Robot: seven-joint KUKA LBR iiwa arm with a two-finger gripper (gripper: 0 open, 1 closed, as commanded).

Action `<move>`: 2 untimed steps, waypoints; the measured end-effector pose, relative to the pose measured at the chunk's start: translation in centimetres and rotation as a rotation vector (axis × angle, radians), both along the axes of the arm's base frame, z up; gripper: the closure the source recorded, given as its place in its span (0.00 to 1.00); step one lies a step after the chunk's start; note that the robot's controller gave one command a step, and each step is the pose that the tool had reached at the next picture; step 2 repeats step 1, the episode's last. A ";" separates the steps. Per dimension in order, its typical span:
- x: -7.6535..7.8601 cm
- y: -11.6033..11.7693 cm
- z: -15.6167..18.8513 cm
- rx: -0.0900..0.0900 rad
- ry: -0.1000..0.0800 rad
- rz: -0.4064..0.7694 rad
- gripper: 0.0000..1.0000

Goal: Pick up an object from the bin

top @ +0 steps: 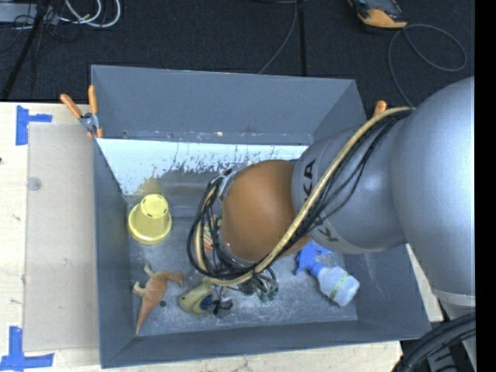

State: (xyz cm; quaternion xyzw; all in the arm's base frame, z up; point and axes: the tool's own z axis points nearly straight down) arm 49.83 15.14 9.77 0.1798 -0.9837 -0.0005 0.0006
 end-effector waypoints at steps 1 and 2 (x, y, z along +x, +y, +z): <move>0.9 -1.2 17.1 0.002 -0.007 -0.080 1.00; 0.9 -1.2 17.1 0.002 -0.007 -0.080 1.00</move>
Offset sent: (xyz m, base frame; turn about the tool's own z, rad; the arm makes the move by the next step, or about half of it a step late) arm 0.0000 0.0000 0.0000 0.0000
